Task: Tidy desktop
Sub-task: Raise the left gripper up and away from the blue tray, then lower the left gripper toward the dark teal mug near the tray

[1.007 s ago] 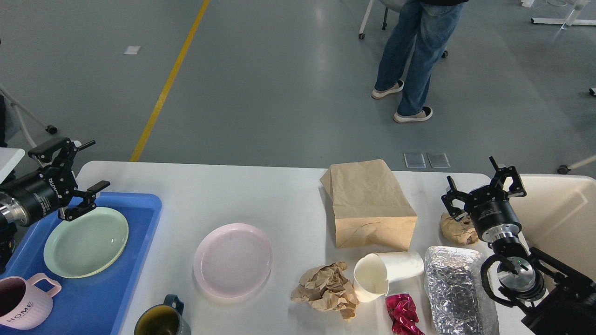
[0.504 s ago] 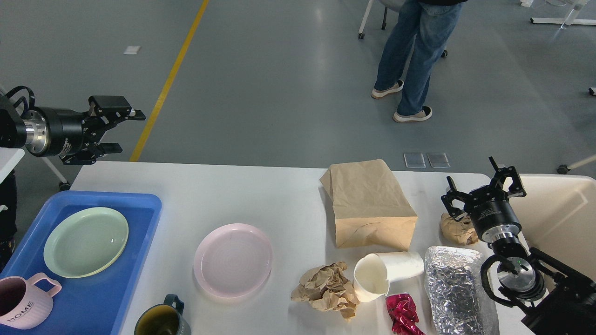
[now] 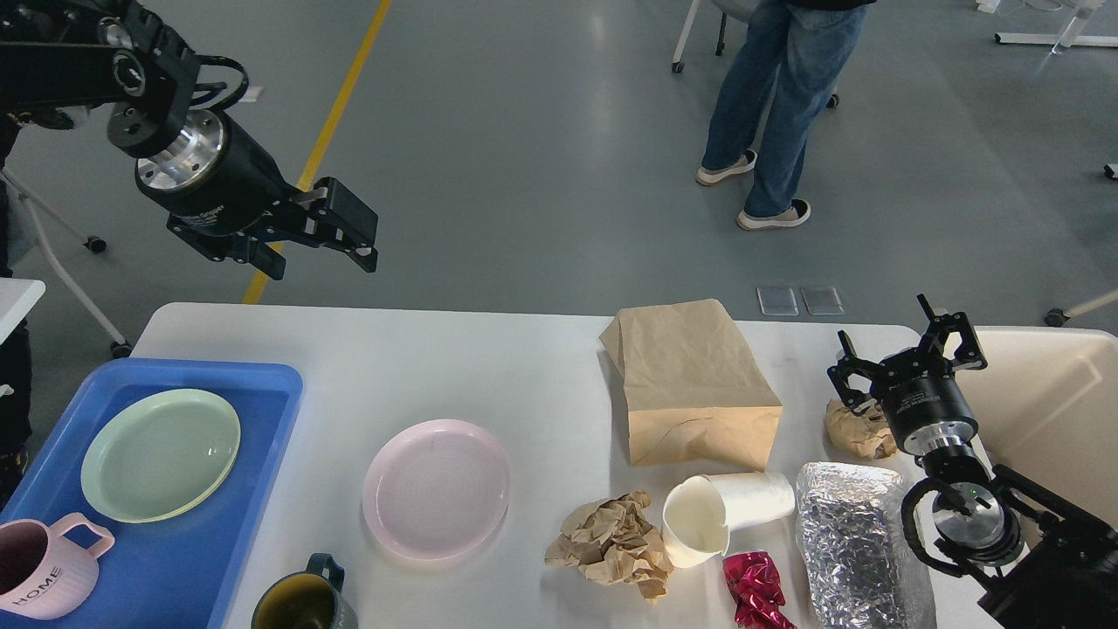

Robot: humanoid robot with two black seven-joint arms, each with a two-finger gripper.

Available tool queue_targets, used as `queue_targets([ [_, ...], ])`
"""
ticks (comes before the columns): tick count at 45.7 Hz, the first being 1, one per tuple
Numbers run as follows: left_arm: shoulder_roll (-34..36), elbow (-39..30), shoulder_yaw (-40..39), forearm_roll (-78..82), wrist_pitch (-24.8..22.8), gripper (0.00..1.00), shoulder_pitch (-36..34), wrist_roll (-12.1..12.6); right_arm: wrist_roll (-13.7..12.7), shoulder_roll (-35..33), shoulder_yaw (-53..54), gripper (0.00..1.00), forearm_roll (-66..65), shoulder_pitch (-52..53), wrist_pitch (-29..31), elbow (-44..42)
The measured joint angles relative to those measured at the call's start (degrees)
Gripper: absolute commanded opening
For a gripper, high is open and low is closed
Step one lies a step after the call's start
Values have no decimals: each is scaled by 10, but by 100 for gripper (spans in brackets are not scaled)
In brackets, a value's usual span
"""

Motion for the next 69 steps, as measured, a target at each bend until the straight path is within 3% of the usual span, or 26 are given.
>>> queue_targets([
  [5,-66,-85,24,-42,-36,99,-105,-7,0,0,0,100,0,0,0,0],
  [17,-155,-233,123,-254,-38,99,-320,-25,0,0,0,100,0,0,0,0],
  [24,-168,-254,131,-262,-48,99,-362,-23,0,0,0,100,0,0,0,0],
  [37,-160,-231,143,-211,-61,99,-343,-31,0,0,0,100,0,0,0,0],
  [48,-112,-211,130,-196,-67,90,-225,-26,0,0,0,100,0,0,0,0],
  [53,-85,-211,127,-185,-43,88,-112,2,0,0,0,100,0,0,0,0],
  [63,-9,-210,73,-131,83,88,113,86,0,0,0,100,0,0,0,0],
  [69,21,-202,26,-67,153,88,233,101,0,0,0,100,0,0,0,0],
])
